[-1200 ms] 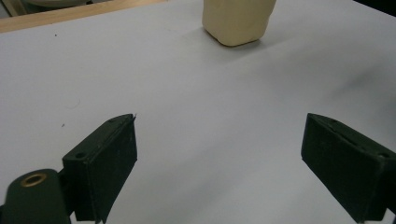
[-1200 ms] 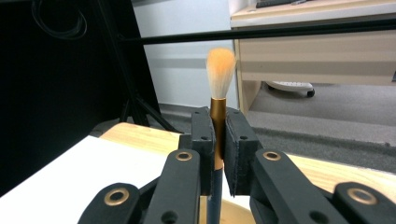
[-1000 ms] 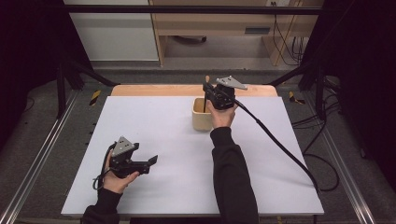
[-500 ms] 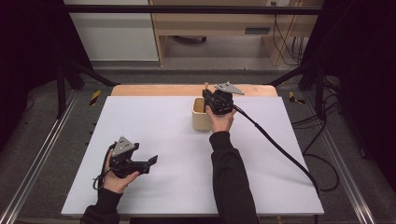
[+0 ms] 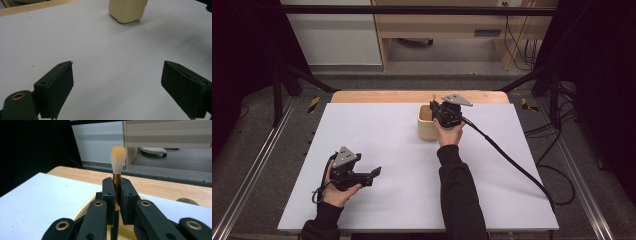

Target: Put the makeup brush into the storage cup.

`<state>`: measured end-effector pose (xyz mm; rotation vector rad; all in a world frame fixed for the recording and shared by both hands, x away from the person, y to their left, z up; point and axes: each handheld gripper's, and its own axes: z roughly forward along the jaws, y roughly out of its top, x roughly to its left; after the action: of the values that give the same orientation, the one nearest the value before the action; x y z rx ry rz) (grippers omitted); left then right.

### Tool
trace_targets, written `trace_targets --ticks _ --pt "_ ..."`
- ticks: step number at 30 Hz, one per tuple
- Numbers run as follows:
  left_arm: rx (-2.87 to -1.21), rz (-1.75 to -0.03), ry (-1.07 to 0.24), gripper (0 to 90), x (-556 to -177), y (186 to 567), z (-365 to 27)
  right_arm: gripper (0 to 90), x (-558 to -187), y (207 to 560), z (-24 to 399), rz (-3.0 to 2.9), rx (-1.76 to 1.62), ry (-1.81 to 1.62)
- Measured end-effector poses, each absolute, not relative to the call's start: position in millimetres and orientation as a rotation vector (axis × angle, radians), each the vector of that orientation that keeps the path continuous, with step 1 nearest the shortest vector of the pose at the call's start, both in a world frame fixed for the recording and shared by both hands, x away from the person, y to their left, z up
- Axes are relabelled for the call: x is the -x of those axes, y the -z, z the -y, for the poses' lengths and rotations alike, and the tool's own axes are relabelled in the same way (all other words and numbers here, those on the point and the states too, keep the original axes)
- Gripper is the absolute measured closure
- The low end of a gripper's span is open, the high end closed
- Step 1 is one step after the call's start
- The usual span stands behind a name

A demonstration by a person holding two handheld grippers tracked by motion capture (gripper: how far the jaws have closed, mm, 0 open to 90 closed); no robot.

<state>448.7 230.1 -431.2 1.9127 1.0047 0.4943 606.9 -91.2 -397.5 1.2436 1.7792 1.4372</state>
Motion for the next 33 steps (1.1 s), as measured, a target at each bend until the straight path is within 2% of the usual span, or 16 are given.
trace_targets --ticks 19,33 --pt "-1.917 -1.011 -0.494 10.4 -449.1 432.8 -229.1 80.8 -603.4 406.3 98.0 -1.810 -1.291 -1.403" --pt "-1.912 -1.014 -0.496 10.5 -449.2 432.5 -229.8 59.9 -579.9 394.8 112.2 -1.842 -1.232 -1.417"
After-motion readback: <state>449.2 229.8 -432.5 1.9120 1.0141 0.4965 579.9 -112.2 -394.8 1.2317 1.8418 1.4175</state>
